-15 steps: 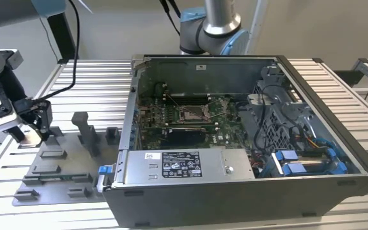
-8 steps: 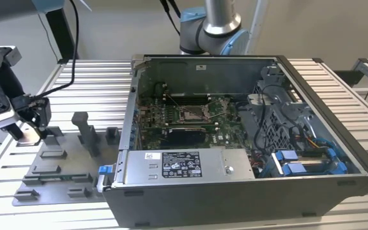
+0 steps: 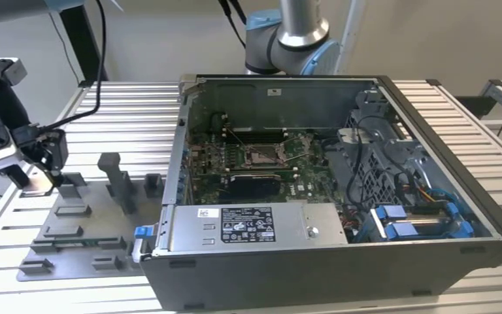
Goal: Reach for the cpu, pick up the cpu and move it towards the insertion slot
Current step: 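Pick up the cpu and move it towards the insertion slot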
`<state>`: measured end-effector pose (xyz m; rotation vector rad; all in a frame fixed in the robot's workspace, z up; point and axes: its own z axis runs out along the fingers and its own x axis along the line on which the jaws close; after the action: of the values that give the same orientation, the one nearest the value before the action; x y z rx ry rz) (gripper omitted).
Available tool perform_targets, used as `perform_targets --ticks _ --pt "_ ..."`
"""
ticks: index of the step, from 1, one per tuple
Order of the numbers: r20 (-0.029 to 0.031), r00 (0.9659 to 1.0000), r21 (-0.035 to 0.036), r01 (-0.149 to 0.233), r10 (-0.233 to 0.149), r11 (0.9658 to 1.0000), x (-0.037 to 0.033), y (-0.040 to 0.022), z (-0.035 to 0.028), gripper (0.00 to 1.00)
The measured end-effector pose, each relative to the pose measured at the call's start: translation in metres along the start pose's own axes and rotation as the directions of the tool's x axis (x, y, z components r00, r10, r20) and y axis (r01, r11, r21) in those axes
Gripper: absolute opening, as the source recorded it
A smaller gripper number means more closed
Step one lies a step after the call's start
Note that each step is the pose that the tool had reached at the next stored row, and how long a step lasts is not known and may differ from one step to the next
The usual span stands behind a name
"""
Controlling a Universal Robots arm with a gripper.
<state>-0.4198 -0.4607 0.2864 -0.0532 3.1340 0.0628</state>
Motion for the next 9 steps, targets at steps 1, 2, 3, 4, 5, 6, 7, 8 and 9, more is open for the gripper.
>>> perform_targets --ticks 1,2,3,4,5,6,7,8,9 --pt "-0.0001 1.0 0.0001 0.0 0.0 1.0 0.0 0.0 -0.0009 0.0" --pt "0.0 1.0 0.0 0.0 0.0 1.0 0.0 0.0001 -0.0018 0.0" --pt "0.0 1.0 0.0 0.0 0.0 1.0 0.0 0.0001 -0.0029 0.0" --pt "0.0 1.0 0.0 0.0 0.0 1.0 0.0 0.0002 -0.0039 0.0" --pt "0.0 1.0 0.0001 0.0 0.0 1.0 0.0 0.0002 -0.0049 0.0" --pt "0.0 1.0 0.0001 0.0 0.0 1.0 0.0 0.0002 -0.0058 0.0" --pt "-0.0001 1.0 0.0001 0.0 0.0 1.0 0.0 0.0003 -0.0067 0.0" --pt "0.0 1.0 0.0 0.0 0.0 1.0 -0.0001 0.0003 -0.0076 0.0" --pt "0.0 1.0 0.0001 0.0 0.0 1.0 -0.0001 0.0003 -0.0084 0.0"
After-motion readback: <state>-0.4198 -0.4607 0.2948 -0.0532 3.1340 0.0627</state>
